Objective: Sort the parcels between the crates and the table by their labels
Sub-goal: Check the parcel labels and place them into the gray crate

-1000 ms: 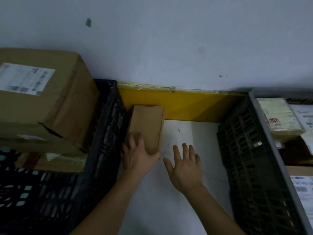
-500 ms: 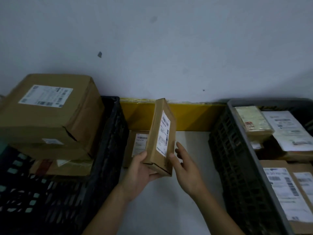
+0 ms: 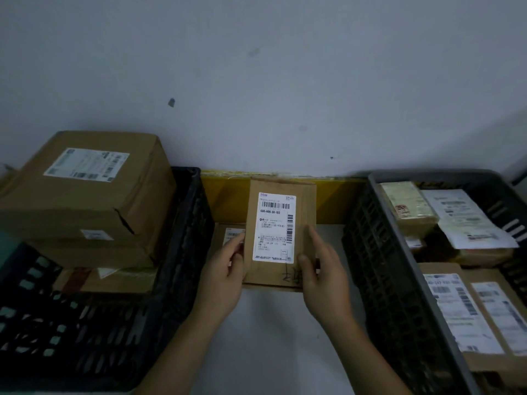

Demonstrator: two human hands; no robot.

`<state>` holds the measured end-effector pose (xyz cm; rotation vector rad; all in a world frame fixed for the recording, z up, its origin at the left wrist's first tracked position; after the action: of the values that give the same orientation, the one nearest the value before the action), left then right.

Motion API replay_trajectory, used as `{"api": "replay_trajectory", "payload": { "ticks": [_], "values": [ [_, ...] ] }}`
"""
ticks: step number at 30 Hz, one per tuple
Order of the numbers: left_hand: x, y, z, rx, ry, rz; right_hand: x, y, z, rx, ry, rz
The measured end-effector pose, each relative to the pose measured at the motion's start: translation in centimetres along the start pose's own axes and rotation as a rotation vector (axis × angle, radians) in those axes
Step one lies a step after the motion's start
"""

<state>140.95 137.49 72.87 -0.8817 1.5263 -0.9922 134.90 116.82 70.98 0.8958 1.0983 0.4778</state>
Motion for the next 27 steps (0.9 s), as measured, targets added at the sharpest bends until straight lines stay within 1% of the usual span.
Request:
{"api": "replay_trajectory", "payload": {
  "ticks": [5,8,11,14,20,24,27],
  "values": [
    [0.0,-1.2,-0.4,0.097,-0.014,0.094,-1.1,0.7,-0.2,-0.020,-0.007,-0.011],
    [0.3,-1.5,-0.1,0.169,0.025,0.187,-2.5,0.8,-0.5,-0.037,-0.025,-0.047],
    [1.2,-2.4,0.2,0.205,0.057,0.283,-5.3,0.8,-0.8,-0.057,-0.067,-0.096],
    [3.0,-4.7,0.1,0.263,0.056,0.422,-9.2,0.6,-1.8,-0.068,-0.138,-0.165],
    [9.2,-8.2,-1.0,0.383,0.111,0.559,-18.7,-2.1,-4.3,-0.012,-0.295,-0.326],
    [13.6,-10.3,-2.8,0.443,0.151,0.653,-25.2,-4.8,-5.6,0.052,-0.318,-0.382],
    [16.6,-11.8,-4.2,0.451,0.170,0.714,-29.4,-7.2,-5.9,0.091,-0.315,-0.413]
  ]
}}
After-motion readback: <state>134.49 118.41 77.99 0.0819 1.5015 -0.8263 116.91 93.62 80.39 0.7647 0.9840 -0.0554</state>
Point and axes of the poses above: each hand's wrist, its own z-axis towards the middle knuckle, its own x-axis out of the palm, y = z × x, the point moved 2 cm from there along z, towards the middle knuckle, and after that the axes turned 5 degrees about -x, right-handed, at the moved point
